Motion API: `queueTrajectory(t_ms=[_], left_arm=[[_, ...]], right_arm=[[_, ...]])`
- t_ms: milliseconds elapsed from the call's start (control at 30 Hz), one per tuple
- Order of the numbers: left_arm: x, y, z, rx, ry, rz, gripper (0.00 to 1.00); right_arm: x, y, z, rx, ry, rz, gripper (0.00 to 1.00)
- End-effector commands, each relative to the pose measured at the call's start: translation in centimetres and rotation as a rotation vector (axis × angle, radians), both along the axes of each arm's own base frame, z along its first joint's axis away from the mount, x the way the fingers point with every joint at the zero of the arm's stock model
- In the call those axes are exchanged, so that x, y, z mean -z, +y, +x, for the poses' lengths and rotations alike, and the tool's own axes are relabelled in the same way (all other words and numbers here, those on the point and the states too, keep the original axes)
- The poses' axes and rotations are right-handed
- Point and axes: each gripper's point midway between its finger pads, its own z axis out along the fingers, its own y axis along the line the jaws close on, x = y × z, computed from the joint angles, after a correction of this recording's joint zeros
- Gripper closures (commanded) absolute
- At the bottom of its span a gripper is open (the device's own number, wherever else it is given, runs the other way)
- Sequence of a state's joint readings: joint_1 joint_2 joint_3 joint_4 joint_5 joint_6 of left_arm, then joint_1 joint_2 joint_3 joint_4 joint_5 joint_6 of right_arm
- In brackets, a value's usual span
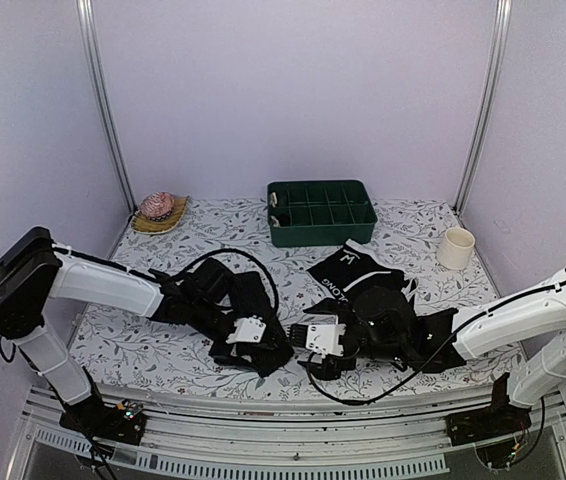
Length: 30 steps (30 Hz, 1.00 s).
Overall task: Roll the underwear
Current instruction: Move the underwear to the center of the board.
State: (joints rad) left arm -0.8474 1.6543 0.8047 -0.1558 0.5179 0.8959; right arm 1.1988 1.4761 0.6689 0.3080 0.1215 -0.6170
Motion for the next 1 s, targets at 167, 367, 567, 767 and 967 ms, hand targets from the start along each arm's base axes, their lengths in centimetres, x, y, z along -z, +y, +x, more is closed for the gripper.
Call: queueTrajectory(t_ms=[167, 367, 567, 767, 967], left_arm=[[-3.9, 0.5, 2.6, -0.138, -0.06, -0.093, 0.02], [-9.1, 2.7, 12.3, -0.5, -0.128, -0.177, 0.02], [-6.7, 5.0, 18.5, -0.686, -0.212, -0.047, 0.01], [-2.3, 5.5, 21.9, -0.752, -0.249, 0.084, 0.01], [1.3, 5.3, 23.2, -0.74, -0.292, 0.191, 0.01]], right_arm=[[-5.3, -1.4, -0.4, 0.044, -0.007, 0.163, 0.01], [-6.6, -2.0, -0.2, 0.067, -0.014, 0.219, 0.01], [-6.4, -2.2, 0.2, 0.099, -0.015, 0.217, 0.01], [-7.3, -2.3, 0.0, 0.098, -0.01, 0.245, 0.01], [-8.2, -2.6, -0.2, 0.092, -0.015, 0.273, 0.01]])
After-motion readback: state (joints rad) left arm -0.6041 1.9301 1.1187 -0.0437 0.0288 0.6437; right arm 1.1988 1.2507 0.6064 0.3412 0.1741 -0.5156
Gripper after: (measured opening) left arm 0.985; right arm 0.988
